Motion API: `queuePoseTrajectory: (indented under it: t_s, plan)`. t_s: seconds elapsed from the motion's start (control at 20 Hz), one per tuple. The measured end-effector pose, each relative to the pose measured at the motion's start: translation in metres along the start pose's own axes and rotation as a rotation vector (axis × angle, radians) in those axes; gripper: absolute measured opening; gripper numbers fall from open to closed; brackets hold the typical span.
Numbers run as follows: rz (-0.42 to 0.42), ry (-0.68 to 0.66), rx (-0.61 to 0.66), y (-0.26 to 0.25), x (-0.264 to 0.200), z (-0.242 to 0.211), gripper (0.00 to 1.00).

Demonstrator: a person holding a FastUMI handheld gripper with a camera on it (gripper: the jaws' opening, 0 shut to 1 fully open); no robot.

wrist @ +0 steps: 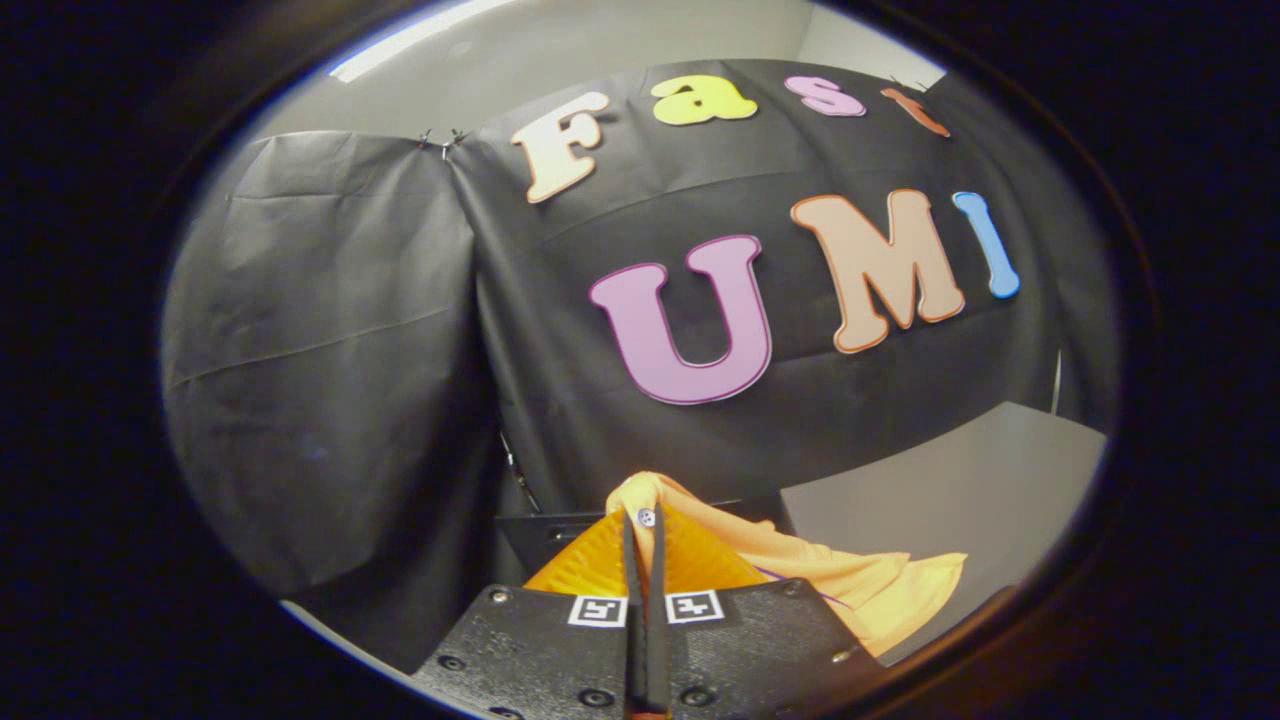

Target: Put the clothes into the washing machine and then close the washing machine lid.

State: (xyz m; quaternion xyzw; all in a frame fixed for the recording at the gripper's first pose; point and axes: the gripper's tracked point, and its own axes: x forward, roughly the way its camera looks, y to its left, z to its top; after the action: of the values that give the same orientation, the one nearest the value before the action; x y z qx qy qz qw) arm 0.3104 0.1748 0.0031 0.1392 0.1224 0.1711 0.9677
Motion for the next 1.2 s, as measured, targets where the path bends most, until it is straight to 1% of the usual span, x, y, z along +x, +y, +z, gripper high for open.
queuePoseTrajectory:
  t_s: [0.25, 0.4, 0.75, 1.2]
  plan:
    - [0.02, 0.049, -0.012, 0.029, 0.024, -0.048, 0.0]
    - [0.019, 0.076, 0.024, 0.034, 0.033, -0.077, 0.0]
    - [0.008, 0.164, 0.039, 0.031, 0.058, -0.151, 0.0]
    - [-0.028, 0.307, 0.065, 0.025, 0.08, -0.253, 0.0]
